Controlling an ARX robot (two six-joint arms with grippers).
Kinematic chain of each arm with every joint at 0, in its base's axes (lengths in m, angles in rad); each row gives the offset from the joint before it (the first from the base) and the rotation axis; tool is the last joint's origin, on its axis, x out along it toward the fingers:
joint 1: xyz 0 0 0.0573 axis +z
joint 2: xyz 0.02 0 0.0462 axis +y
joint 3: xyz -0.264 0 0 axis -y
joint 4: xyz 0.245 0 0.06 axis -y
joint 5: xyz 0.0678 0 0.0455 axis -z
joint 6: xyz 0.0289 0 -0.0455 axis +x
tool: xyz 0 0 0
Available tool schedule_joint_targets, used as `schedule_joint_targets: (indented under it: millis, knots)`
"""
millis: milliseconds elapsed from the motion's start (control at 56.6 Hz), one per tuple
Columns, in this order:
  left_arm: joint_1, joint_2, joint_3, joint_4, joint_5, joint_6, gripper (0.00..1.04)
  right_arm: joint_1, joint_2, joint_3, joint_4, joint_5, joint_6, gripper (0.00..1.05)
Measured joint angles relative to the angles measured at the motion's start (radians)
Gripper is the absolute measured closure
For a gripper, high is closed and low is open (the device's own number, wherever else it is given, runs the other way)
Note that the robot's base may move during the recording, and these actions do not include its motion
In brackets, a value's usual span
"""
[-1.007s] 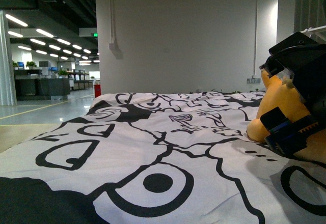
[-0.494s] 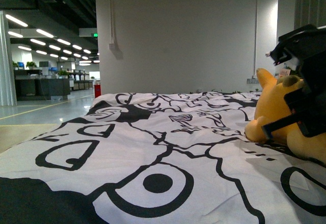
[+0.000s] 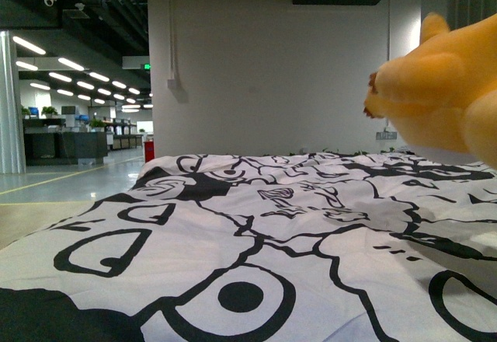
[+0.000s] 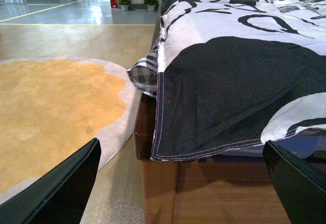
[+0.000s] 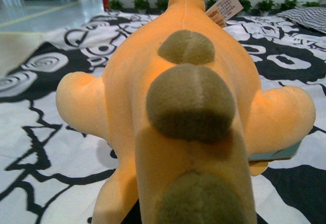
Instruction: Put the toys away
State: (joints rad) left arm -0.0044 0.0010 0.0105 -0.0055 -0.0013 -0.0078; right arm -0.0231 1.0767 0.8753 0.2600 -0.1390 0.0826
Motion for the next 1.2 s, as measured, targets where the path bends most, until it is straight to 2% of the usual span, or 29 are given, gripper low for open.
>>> schedule_joint_targets:
  millis: [141, 300, 424, 812, 954, 1007, 1077, 1148, 1201]
  knots:
    - [0.0, 0.0, 0.0, 0.0, 0.0, 0.0, 0.06, -0.112, -0.206, -0.097, -0.003, -0.175, 0.144, 0.97]
    - [0.0, 0.0, 0.0, 0.0, 0.0, 0.0, 0.06, -0.189, -0.361, -0.182, -0.016, -0.274, 0.243, 0.97]
    - [0.0, 0.0, 0.0, 0.0, 0.0, 0.0, 0.06, -0.221, -0.452, -0.241, -0.045, -0.294, 0.277, 0.98]
    - [0.0, 0.0, 0.0, 0.0, 0.0, 0.0, 0.06, -0.221, -0.505, -0.28, -0.072, -0.294, 0.278, 0.98]
    - [0.0, 0.0, 0.0, 0.0, 0.0, 0.0, 0.06, -0.145, -0.552, -0.287, -0.303, -0.044, 0.069, 0.98]
    - [0.0, 0.0, 0.0, 0.0, 0.0, 0.0, 0.06, -0.124, -0.589, -0.36, -0.294, 0.009, 0.005, 0.98]
    - [0.0, 0.0, 0.0, 0.0, 0.0, 0.0, 0.06, -0.109, -0.615, -0.422, -0.274, 0.029, -0.028, 0.98]
    - [0.0, 0.0, 0.0, 0.0, 0.001, 0.0, 0.06, -0.039, -0.651, -0.482, -0.254, 0.108, -0.048, 0.98]
    - [0.0, 0.0, 0.0, 0.0, 0.0, 0.0, 0.06, 0.001, -0.675, -0.517, -0.238, 0.127, -0.057, 0.98]
